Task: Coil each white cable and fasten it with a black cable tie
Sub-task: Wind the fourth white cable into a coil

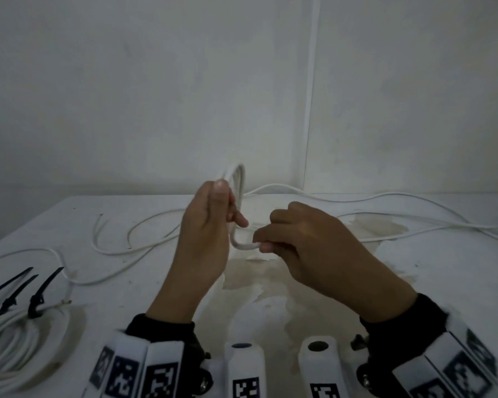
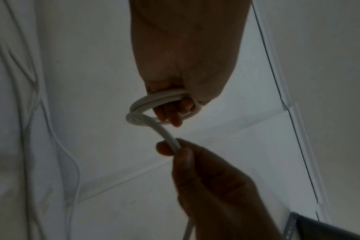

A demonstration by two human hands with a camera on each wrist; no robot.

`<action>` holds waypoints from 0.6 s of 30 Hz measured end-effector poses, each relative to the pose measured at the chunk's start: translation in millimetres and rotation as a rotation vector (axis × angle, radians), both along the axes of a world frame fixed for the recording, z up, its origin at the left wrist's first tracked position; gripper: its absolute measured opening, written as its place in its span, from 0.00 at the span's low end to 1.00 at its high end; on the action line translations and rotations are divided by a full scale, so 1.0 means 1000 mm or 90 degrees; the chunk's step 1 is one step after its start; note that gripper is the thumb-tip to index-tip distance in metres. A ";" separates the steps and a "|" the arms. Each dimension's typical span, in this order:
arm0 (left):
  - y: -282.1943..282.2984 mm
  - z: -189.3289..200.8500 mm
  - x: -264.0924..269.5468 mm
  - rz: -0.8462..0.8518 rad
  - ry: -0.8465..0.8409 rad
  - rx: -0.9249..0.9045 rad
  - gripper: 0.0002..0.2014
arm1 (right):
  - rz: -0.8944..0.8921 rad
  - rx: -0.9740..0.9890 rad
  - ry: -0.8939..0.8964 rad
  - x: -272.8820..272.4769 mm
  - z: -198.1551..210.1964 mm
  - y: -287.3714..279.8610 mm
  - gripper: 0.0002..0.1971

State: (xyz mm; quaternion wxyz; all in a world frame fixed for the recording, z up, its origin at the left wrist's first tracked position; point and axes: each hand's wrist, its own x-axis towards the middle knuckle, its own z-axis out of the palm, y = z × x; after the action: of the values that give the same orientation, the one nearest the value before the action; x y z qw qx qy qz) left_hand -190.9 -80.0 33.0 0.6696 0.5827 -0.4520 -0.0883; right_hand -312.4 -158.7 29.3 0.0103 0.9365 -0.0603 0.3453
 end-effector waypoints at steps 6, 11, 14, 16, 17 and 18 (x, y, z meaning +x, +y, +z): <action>0.001 0.000 -0.009 -0.069 -0.022 0.133 0.18 | 0.039 0.121 -0.140 0.000 0.000 -0.003 0.13; -0.001 -0.006 -0.023 -0.172 0.059 0.233 0.18 | 0.062 0.273 -0.236 -0.010 0.004 -0.012 0.14; -0.001 -0.002 -0.028 -0.240 0.170 0.247 0.20 | 0.067 0.315 -0.239 -0.012 0.003 -0.020 0.13; -0.001 0.000 -0.028 -0.273 0.225 0.244 0.21 | 0.061 0.325 -0.253 -0.014 0.002 -0.025 0.12; 0.000 0.001 -0.028 -0.289 0.243 0.243 0.21 | 0.054 0.326 -0.264 -0.016 0.002 -0.027 0.12; 0.000 0.002 -0.027 -0.304 0.257 0.241 0.21 | 0.050 0.334 -0.273 -0.018 0.002 -0.029 0.12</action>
State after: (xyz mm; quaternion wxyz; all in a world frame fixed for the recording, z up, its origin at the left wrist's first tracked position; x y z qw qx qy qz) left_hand -218.1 -79.9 35.2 0.5862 0.5451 -0.4099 -0.4374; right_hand -330.1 -187.4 31.3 -0.2573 0.8147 -0.1116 0.5075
